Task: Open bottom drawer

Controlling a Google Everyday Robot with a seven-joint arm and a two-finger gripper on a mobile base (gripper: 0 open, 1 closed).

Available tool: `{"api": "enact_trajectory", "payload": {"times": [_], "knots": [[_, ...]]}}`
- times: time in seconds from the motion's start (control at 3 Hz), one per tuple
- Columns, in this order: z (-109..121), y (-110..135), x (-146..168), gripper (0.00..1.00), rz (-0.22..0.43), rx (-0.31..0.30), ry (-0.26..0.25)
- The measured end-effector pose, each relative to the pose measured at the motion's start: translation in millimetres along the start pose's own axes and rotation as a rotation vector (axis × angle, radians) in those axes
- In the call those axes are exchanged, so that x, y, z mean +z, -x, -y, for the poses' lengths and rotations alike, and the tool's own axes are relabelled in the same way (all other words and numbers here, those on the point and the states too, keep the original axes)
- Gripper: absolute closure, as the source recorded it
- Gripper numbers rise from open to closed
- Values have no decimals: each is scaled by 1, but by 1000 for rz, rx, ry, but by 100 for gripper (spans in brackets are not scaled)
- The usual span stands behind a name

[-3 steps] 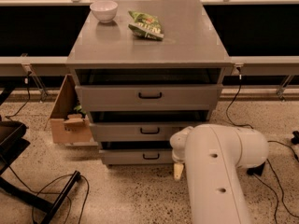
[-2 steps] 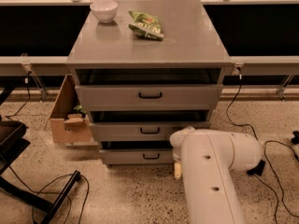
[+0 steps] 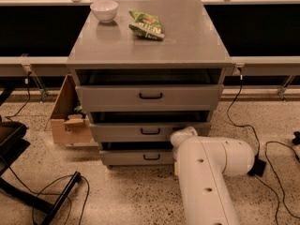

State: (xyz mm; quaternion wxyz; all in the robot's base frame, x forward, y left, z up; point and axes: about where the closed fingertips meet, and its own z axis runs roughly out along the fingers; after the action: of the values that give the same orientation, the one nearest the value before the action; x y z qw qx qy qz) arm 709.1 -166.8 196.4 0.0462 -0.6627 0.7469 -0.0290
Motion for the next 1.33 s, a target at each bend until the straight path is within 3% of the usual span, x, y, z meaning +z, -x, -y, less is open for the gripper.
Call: {"api": "enact_trajectory", "payload": {"times": [0.33, 1.0, 1.33], "knots": [[0, -5, 16, 45, 28, 28, 2], [-2, -8, 6, 92, 20, 34, -3], [-3, -7, 3, 100, 20, 34, -3]]}}
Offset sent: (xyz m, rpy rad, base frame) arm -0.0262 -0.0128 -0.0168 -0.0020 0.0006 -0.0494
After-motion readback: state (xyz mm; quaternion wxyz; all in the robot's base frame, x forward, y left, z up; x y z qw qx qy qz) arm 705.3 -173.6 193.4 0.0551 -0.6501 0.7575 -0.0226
